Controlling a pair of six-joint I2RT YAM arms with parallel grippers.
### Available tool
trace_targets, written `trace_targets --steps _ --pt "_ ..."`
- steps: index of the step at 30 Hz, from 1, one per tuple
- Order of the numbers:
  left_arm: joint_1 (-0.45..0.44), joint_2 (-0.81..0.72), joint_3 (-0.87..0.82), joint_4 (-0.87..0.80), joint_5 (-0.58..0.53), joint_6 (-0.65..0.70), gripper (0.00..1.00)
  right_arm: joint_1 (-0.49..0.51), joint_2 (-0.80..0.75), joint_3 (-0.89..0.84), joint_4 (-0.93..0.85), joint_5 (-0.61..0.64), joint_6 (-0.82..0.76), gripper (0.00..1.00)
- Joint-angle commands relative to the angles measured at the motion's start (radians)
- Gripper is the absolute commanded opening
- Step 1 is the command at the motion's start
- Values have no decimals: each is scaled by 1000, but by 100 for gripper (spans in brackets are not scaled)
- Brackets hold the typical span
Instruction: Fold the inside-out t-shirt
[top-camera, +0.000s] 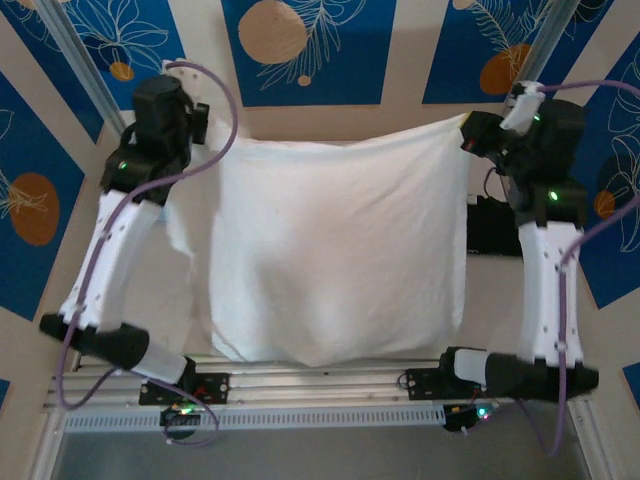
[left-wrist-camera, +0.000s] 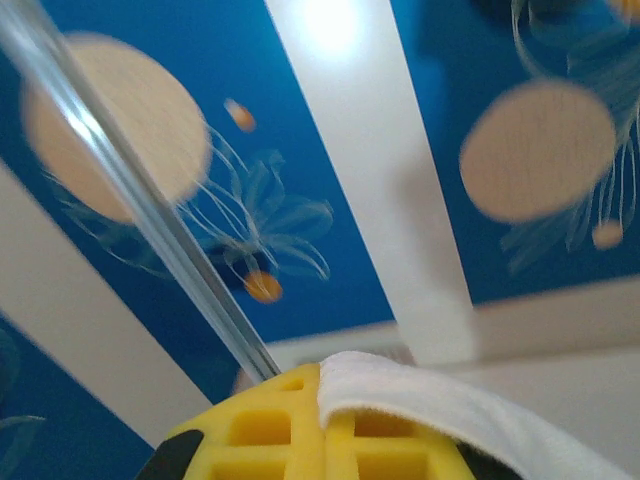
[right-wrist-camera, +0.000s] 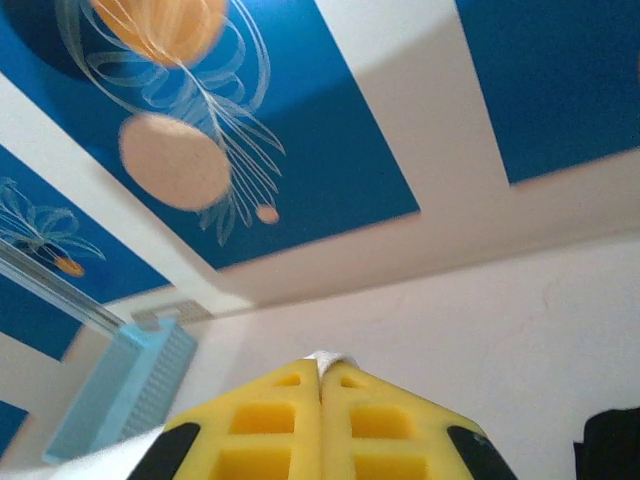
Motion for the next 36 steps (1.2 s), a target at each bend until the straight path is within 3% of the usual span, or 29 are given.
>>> trace_targets --steps 1,8,18,24,29,36 --pt "70 23 60 16 117 -64 0 23 54 36 59 23 -58 0" --pt "104 2 94 25 133 -26 0 22 52 55 38 42 -104 0" --pt "104 -363 -40 73 213 -47 0 20 -225 10 -26 94 -128 0" --pt "104 -533 15 88 300 -82 0 20 -369 99 -91 113 -128 0" --pt "104 -526 118 86 304 -73 0 20 -394 209 -126 110 -133 0" --pt "104 -302 226 72 130 51 0 21 -339 251 -113 116 -156 0"
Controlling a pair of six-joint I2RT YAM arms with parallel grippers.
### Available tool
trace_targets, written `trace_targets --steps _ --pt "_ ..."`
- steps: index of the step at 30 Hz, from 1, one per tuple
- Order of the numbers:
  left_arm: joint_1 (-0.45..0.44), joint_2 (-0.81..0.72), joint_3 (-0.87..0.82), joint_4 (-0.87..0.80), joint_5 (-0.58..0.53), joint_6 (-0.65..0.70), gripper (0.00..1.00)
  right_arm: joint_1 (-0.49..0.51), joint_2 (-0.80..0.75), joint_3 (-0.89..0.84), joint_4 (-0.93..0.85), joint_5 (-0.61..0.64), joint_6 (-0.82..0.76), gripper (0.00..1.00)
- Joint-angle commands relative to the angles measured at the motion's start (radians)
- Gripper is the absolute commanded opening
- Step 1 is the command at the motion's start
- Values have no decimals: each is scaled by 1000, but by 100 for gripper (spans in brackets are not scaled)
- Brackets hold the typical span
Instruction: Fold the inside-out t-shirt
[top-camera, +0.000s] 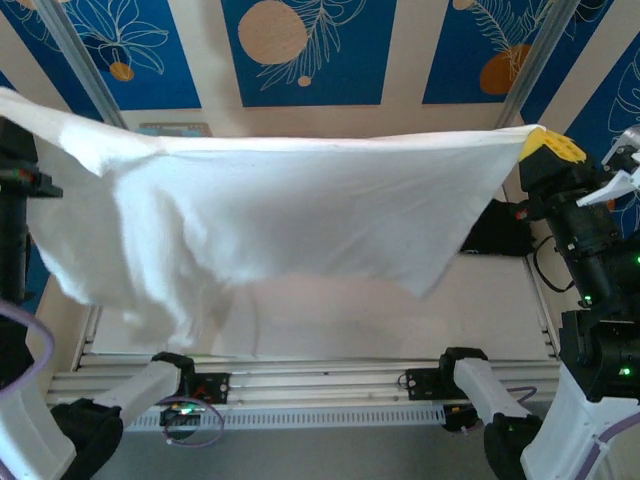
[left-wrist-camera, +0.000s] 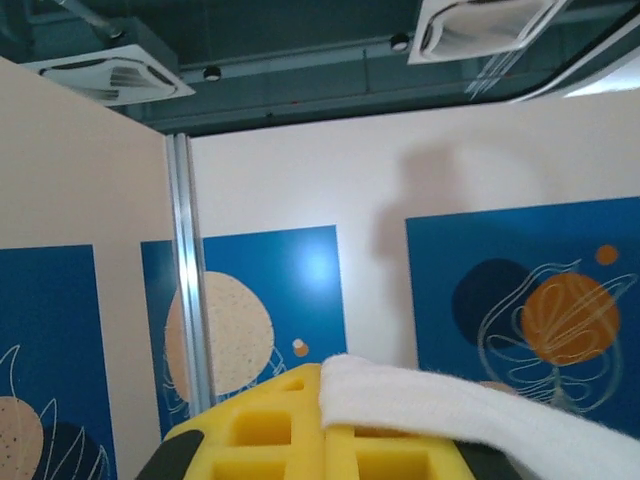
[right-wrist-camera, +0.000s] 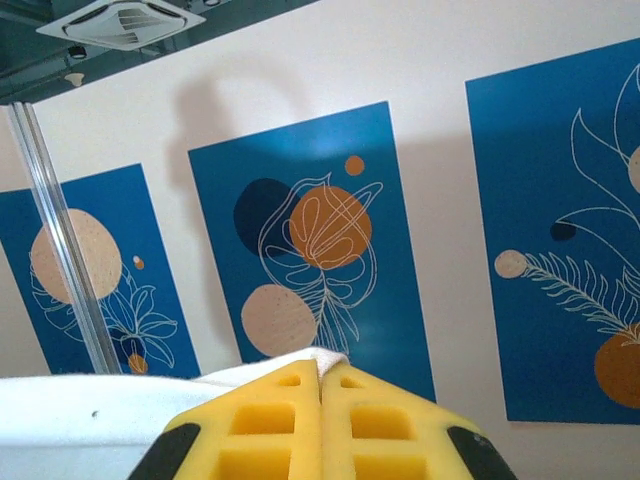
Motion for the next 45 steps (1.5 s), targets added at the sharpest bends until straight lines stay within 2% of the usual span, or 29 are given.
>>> trace_targets --steps 1,6,10,12,15,16,19,21,23,24,26,28,30,32,34,38,41,45 --pt "9 161 -18 14 -105 79 0 -3 66 -15 2 40 -26 0" --pt "21 300 -175 117 -117 103 0 7 140 -197 134 23 -12 0" --pt "45 425 -370 276 -62 105 0 44 275 -381 288 46 -16 0" --pt "53 537 -431 351 -36 104 0 67 406 -447 373 72 -23 0" --pt "60 767 -410 427 -4 96 0 80 662 -453 477 75 -12 0" --pt "61 853 -373 436 3 95 0 82 747 -433 501 74 -13 0" --pt "63 1166 -103 373 5 75 4 83 1063 -251 498 88 -7 2" --pt "62 1386 192 243 7 52 32 80 1283 -36 412 59 11 11" --pt "62 1543 456 114 21 27 34 82 1443 170 288 48 14 22" --pt "62 1586 545 66 33 12 39 84 1500 263 221 38 -2 26" --pt "63 1562 534 44 47 -21 53 93 1535 347 125 73 -21 34" --pt "63 1461 401 67 76 -36 61 105 1476 275 124 111 -46 39" --pt "63 1320 206 114 118 -85 67 119 1370 119 148 142 -50 44" --pt "62 1188 22 145 172 -142 70 138 1259 -41 189 156 -44 50" --pt "63 1063 -158 175 208 -221 72 160 1168 -185 213 128 -21 51" --pt "62 826 -536 283 285 -379 75 188 1039 -402 244 -29 83 51" --pt "63 684 -770 343 316 -464 75 195 992 -497 236 -153 133 51" --pt "63 519 -1070 461 424 -552 76 196 970 -585 177 -141 130 51"
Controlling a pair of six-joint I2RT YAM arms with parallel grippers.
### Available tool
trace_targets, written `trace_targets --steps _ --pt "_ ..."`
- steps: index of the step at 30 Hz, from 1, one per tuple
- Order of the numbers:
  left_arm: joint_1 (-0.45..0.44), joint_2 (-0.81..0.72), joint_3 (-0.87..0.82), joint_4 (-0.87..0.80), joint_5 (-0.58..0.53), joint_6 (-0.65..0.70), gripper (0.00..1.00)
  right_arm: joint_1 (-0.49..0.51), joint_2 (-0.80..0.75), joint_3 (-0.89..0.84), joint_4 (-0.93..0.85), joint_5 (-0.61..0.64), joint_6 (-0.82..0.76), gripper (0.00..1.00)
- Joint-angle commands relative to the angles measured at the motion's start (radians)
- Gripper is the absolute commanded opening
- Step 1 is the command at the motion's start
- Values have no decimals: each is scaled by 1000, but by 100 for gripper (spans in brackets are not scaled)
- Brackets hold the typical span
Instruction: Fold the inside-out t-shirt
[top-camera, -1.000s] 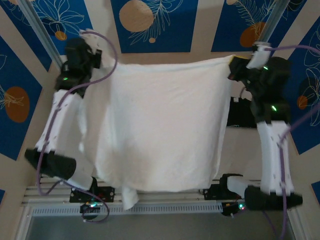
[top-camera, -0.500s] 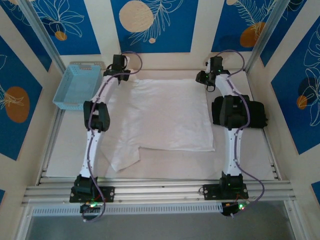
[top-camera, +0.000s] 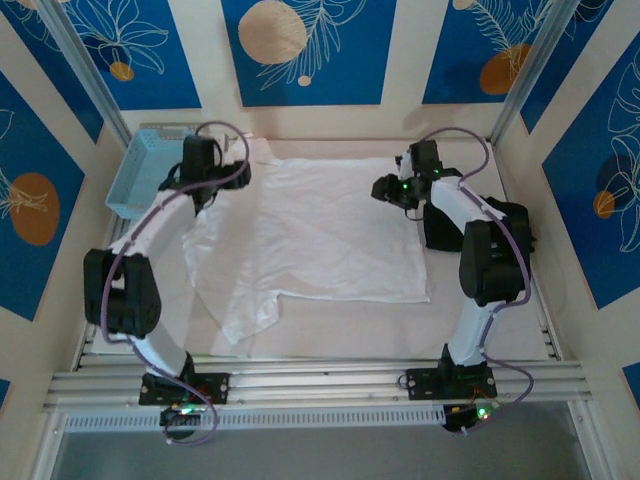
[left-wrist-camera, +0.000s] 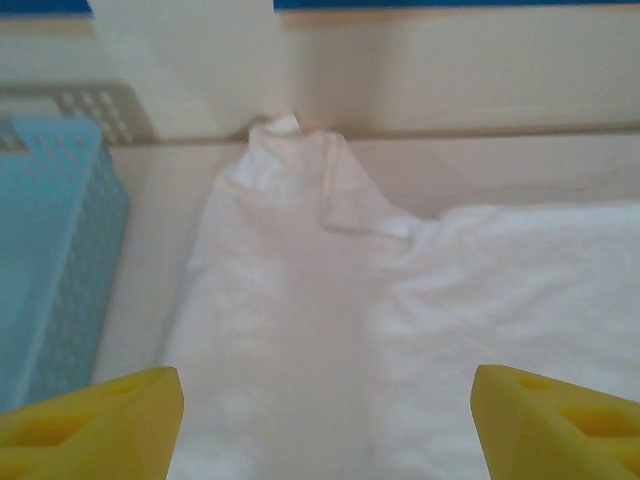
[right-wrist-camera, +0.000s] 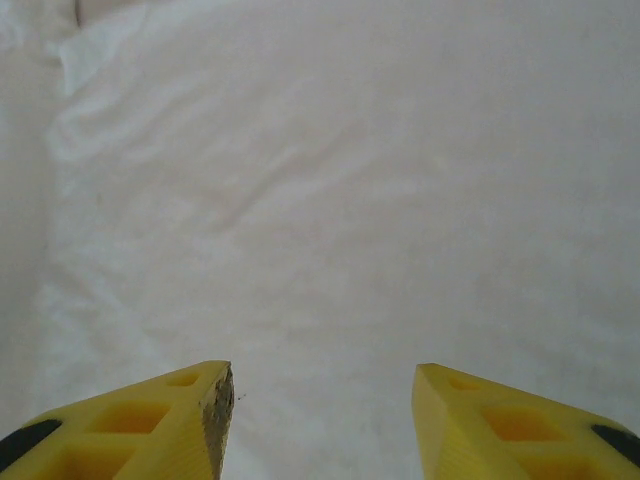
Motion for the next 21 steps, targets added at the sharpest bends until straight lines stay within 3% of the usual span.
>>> trace_targets --steps 1,7,14,21 --pt "10 -64 -199 85 107 -120 76 -10 -5 -59 -70 -38 36 51" --pt "11 -121 -341 4 68 -104 77 -33 2 -125 -110 -3 35 50" --pt "8 -356 -519 12 148 -230 77 -34 -290 -373 -164 133 83 52" --pt "-9 -572 -609 -179 150 -270 79 -115 -520 -588 -249 253 148 56"
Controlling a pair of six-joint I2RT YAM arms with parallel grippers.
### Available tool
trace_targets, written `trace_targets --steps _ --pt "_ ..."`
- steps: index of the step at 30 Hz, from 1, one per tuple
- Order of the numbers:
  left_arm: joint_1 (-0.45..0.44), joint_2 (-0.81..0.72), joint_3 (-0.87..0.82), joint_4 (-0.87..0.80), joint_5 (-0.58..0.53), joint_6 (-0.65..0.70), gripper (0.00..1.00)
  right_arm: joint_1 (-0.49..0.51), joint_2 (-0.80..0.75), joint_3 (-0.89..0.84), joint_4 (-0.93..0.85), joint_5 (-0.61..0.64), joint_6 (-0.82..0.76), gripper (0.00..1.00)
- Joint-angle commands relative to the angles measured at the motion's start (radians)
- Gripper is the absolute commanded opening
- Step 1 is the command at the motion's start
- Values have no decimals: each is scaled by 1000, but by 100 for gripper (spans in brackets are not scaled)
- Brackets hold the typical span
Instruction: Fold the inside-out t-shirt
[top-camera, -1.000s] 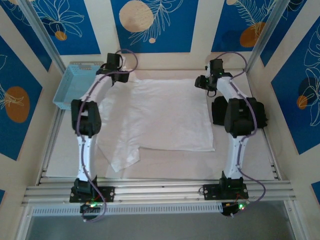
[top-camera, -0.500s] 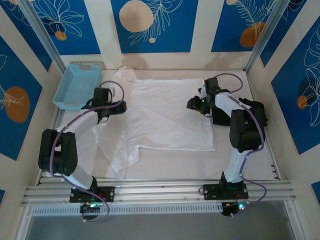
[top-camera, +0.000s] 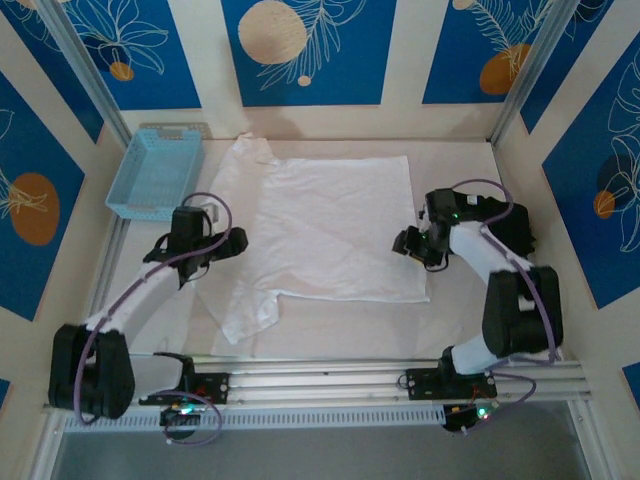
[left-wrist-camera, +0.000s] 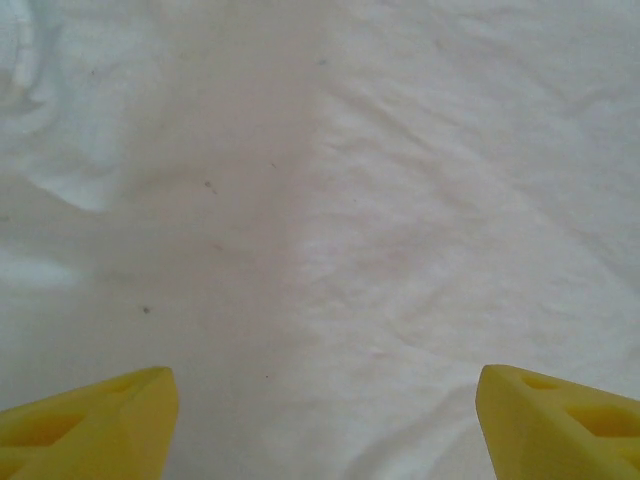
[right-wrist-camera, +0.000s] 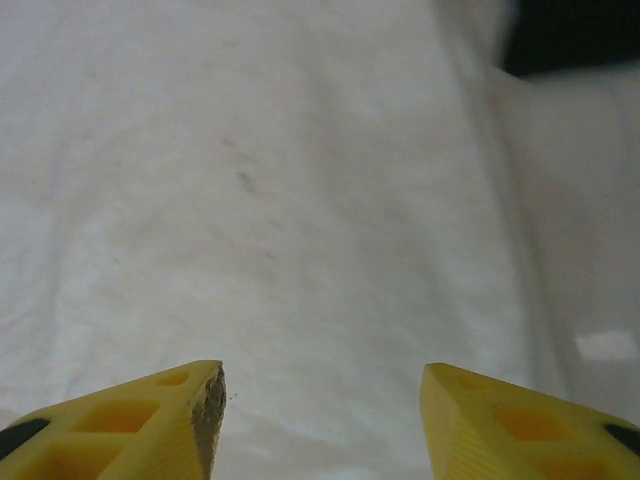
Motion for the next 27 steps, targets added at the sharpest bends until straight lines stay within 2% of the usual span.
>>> trace_targets --steps 1,7,12,15,17,19,21,24,27 --pt "-11 -84 -46 -138 0 -44 79 -46 -28 -69 -77 66 53 56" --pt "-46 -210 -101 -255 -55 -100 80 -47 3 -121 -113 63 93 57" --pt "-123 -262 -119 -356 -114 -149 81 -55 43 -118 -127 64 90 56" --pt "-156 -301 -128 -416 -152 -179 81 -86 96 -113 -112 13 71 54" --pt "-177 -330 -142 -451 -180 -202 81 -108 121 -119 -83 -40 63 45" --pt "-231 -351 -158 -478 -226 -240 81 -123 126 -132 -54 -80 62 28" --pt "-295 -358 -169 -512 -281 -286 81 -123 100 -138 -37 -86 64 15" --pt "-391 -358 -188 -558 -335 -353 81 -122 34 -142 -30 -54 56 8" --pt "-460 -356 -205 -574 -340 -385 81 -133 -23 -140 -33 -58 51 5"
